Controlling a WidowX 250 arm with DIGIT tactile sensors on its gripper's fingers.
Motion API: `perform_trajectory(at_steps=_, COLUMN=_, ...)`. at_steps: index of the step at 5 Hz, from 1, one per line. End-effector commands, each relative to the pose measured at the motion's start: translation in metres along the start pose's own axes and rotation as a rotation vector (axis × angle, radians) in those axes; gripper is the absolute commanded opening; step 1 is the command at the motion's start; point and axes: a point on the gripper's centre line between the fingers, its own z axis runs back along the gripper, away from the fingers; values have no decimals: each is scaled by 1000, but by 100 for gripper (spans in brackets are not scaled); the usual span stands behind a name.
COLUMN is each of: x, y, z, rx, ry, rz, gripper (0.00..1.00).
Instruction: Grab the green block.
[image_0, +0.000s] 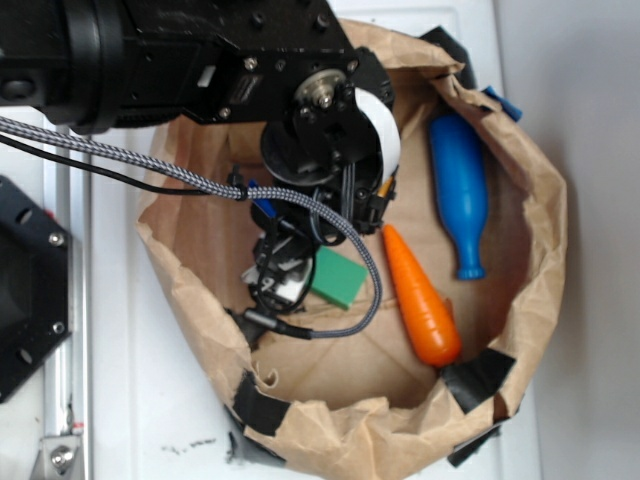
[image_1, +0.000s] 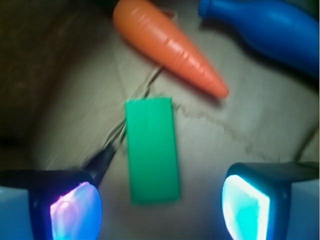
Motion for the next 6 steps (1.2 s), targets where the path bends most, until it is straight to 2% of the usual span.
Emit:
perform_trajectory(at_steps=1, x=15, y=0, z=-25, rx=78, ry=3, rz=-58, gripper=100)
perform_trajectory(at_steps=2, x=17, y=1, z=-37, rx=86, ry=30, rz=-43, gripper=100)
perform_trajectory(at_steps=6, x=12, y=-3, z=-45, rx=105, ry=62, rz=-10, gripper=100)
